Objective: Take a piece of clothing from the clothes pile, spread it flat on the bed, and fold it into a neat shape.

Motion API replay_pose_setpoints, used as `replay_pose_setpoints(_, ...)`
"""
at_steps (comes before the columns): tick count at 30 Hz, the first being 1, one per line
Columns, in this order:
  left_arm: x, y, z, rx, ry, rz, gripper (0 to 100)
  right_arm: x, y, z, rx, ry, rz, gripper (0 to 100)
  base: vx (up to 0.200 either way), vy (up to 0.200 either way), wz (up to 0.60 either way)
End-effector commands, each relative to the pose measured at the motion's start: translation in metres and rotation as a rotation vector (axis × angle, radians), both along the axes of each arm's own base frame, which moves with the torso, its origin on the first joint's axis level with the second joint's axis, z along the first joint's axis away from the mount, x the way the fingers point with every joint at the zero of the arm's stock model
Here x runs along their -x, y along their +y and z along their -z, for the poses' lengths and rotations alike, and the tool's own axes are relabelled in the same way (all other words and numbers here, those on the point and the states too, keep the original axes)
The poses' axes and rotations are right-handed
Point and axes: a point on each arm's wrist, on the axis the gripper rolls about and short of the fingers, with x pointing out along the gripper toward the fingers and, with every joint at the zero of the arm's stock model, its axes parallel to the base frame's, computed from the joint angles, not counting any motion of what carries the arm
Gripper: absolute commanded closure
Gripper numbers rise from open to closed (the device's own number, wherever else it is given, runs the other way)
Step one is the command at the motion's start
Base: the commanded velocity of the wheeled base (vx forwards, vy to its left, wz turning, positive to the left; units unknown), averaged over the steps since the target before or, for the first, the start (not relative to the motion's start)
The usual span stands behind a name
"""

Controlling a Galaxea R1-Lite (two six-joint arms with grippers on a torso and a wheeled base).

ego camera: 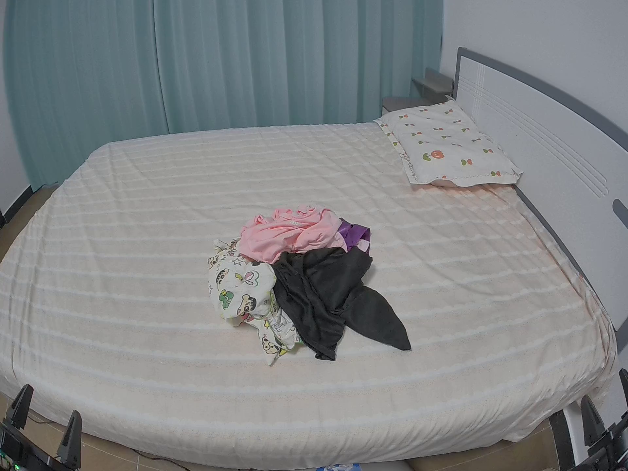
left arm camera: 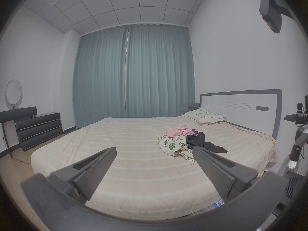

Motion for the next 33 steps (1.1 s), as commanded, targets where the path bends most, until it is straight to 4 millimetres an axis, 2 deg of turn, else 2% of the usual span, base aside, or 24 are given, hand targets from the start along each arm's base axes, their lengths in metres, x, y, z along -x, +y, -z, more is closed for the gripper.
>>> replay_pose_setpoints(1, -0.001, 0.0, 0.005, -0.005, 0.006, 0.01, 0, 0.008, 0.0, -0.077, -0.055, -0.125, -0.033, 0, 0.0, 0.0, 0.0)
replay_pose_setpoints(3, -0.001, 0.0, 0.005, -0.005, 0.008, 0.013, 0, -0.003, 0.0, -0.101, -0.113, -0.059, -0.051, 0, 0.0, 0.0, 0.0)
replay_pose_setpoints(4, -0.001, 0.0, 0.005, -0.003, 0.01, 0.012, 0, -0.011, 0.0, -0.105, -0.111, -0.02, -0.062, 0, 0.0, 0.0, 0.0)
replay_pose_setpoints(7, -0.001, 0.0, 0.005, -0.001, 0.008, 0.013, 0, -0.039, 0.002, -0.102, -0.099, 0.145, -0.091, 0, 0.0, 0.0, 0.0)
replay_pose_setpoints(8, -0.001, 0.0, 0.005, -0.001, 0.008, 0.013, 0, -0.04, 0.002, -0.101, -0.099, 0.152, -0.094, 0, 0.0, 0.0, 0.0)
replay_pose_setpoints(9, -0.001, 0.0, 0.005, -0.001, 0.008, 0.015, 0, -0.061, 0.005, -0.1, -0.107, 0.258, -0.138, 0, 0.0, 0.0, 0.0)
replay_pose_setpoints(13, -0.001, 0.0, 0.004, -0.001, 0.019, 0.016, 0, -0.107, 0.014, -0.093, -0.145, 0.448, -0.22, 0, 0.0, 0.0, 0.0)
replay_pose_setpoints(16, -0.003, 0.0, 0.004, 0.003, 0.039, 0.024, 0, -0.146, 0.027, -0.079, -0.14, 0.577, -0.263, 0, 0.0, 0.0, 0.0)
replay_pose_setpoints(17, -0.003, 0.0, 0.004, 0.003, 0.039, 0.024, 0, -0.152, 0.03, -0.076, -0.143, 0.59, -0.269, 0, 0.0, 0.0, 0.0)
replay_pose_setpoints(18, -0.003, 0.0, 0.004, 0.003, 0.037, 0.024, 0, -0.172, 0.037, -0.067, -0.153, 0.632, -0.276, 0, 0.0, 0.0, 0.0)
replay_pose_setpoints(22, -0.003, 0.0, 0.004, 0.005, 0.034, 0.024, 0, -0.22, 0.06, -0.044, -0.202, 0.658, -0.289, 0, 0.0, 0.0, 0.0)
replay_pose_setpoints(23, -0.003, 0.0, 0.004, 0.005, 0.034, 0.024, 0, -0.22, 0.06, -0.044, -0.202, 0.658, -0.289, 0, 0.0, 0.0, 0.0)
replay_pose_setpoints(24, -0.003, 0.0, 0.004, 0.003, 0.034, 0.024, 0, -0.246, 0.072, -0.028, -0.228, 0.668, -0.263, 0, 0.0, 0.0, 0.0)
replay_pose_setpoints(26, -0.003, 0.0, 0.004, 0.003, 0.034, 0.024, 0, -0.257, 0.079, -0.019, -0.24, 0.676, -0.246, 0, 0.0, 0.0, 0.0)
replay_pose_setpoints(27, -0.003, 0.0, 0.004, 0.003, 0.034, 0.024, 0, -0.275, 0.091, -0.005, -0.266, 0.684, -0.213, 0, 0.0, 0.0, 0.0)
replay_pose_setpoints(31, -0.003, 0.0, 0.004, 0.003, 0.034, 0.024, 0, -0.312, 0.111, 0.019, -0.321, 0.686, -0.159, 0, 0.0, 0.0, 0.0)
replay_pose_setpoints(33, -0.003, 0.0, 0.004, 0.003, 0.034, 0.024, 0, -0.319, 0.114, 0.025, -0.323, 0.693, -0.152, 0, 0.0, 0.0, 0.0)
